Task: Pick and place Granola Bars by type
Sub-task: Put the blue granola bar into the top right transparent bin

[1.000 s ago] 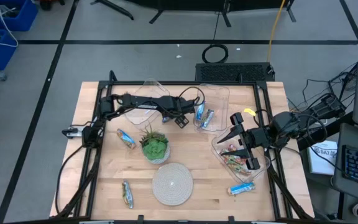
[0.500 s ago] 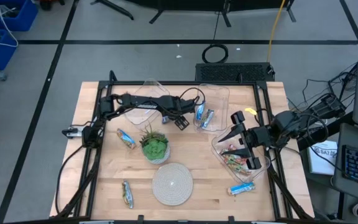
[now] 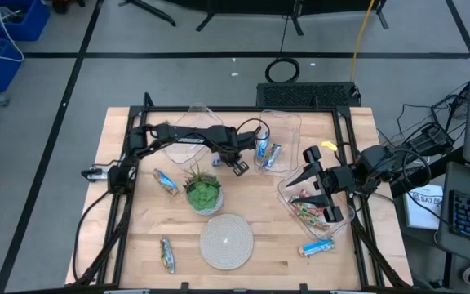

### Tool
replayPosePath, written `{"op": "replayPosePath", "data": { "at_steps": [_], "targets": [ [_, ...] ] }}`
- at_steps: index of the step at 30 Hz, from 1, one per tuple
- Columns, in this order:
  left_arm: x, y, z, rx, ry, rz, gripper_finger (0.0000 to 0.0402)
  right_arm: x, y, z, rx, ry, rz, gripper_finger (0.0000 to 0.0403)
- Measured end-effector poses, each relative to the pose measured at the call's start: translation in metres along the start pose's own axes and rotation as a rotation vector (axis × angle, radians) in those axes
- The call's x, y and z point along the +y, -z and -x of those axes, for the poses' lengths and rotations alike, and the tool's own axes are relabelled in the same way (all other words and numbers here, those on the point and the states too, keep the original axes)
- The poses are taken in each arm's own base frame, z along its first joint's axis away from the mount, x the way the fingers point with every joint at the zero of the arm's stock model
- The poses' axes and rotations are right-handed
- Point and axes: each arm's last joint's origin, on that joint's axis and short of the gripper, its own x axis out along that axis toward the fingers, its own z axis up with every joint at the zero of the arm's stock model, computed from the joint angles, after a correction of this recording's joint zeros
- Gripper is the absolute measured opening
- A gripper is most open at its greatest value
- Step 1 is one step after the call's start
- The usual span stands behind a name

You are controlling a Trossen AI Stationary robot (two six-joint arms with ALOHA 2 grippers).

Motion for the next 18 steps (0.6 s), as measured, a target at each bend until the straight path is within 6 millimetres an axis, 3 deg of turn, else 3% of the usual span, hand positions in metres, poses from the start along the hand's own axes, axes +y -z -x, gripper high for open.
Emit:
{"op": "replayPosePath", "data": {
  "at_steps": [7, 12, 16, 18],
  "targets": [
    [-0.008, -0.009, 0.078, -0.163, 0.044, -0.03, 0.0009, 0.0, 0.0, 0.0, -0.004, 0.001, -0.001, 0.0157],
    [-0.027, -0.021, 0.135, -0.384, 0.156, -0.083, 0.0008, 0.0, -0.001, 0.0, -0.007, 0.002, -0.011, 0.0157],
    [-0.043, -0.038, 0.151, -0.608, 0.245, -0.129, 0.0008, 0.0, -0.001, 0.0, -0.008, 0.002, -0.03, 0.0157],
    [-0.048, -0.047, 0.144, -0.669, 0.268, -0.132, 0.0008, 0.0, -0.001, 0.0, -0.008, 0.002, -0.03, 0.0157]
  ]
}}
